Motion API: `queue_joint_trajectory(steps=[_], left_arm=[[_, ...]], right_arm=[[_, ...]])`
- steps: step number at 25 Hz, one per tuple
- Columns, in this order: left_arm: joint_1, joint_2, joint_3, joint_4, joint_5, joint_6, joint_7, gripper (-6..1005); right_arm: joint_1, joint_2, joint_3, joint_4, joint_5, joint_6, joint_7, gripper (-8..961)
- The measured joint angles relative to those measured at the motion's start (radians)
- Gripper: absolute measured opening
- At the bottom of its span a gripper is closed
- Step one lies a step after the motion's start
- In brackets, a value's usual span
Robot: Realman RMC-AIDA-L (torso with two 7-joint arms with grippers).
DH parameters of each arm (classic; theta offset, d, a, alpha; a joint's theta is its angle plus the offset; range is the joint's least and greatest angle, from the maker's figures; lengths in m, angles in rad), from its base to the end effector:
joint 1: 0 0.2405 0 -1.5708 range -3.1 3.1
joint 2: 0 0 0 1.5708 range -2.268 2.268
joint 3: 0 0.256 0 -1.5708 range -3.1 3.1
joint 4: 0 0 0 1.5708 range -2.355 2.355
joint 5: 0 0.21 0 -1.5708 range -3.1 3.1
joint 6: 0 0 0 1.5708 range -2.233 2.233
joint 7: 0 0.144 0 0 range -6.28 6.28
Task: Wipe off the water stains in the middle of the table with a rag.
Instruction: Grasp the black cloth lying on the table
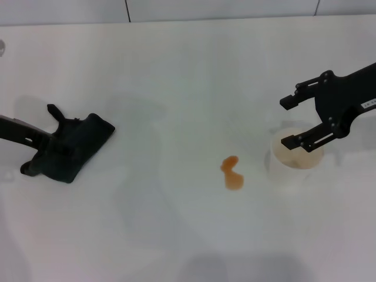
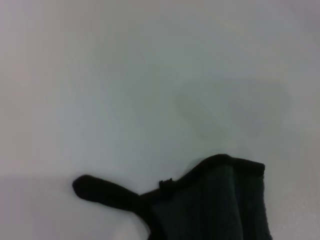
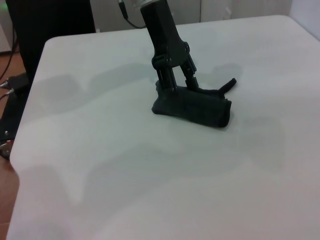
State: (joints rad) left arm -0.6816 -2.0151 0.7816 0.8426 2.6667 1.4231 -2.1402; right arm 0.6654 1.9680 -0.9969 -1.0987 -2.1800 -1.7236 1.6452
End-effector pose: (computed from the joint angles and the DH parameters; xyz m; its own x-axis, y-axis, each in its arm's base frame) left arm -0.2910 0.3757 0.0388 0.6210 0.7837 -0.0103 0.7160 -0.5726 -0.3993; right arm 0.1853 0.3653 0.0553 0.9960 -0.0823 -0.0350 -0.0859 -0.9893 -0.1180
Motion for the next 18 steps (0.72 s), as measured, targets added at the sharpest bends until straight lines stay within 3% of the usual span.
queue_joint_trajectory(steps=[7, 12, 18], left_arm=[[-0.004, -0.005, 0.009, -0.003, 0.01, -0.014, -0.005, 794], [-0.004, -0.005, 0.015, -0.005, 0.019, -0.022, -0.01, 607], [-0.007, -0.009, 0.017, -0.009, 0.036, -0.031, -0.016, 474]], right_arm=[[0.026, 0.001, -0.003, 0.035, -0.001, 0.004, 0.004, 822], [0.039, -0.002, -0.002, 0.063, -0.001, 0.011, 0.005, 822], [0.041, 0.0, -0.002, 0.063, -0.001, 0.021, 0.005, 822]])
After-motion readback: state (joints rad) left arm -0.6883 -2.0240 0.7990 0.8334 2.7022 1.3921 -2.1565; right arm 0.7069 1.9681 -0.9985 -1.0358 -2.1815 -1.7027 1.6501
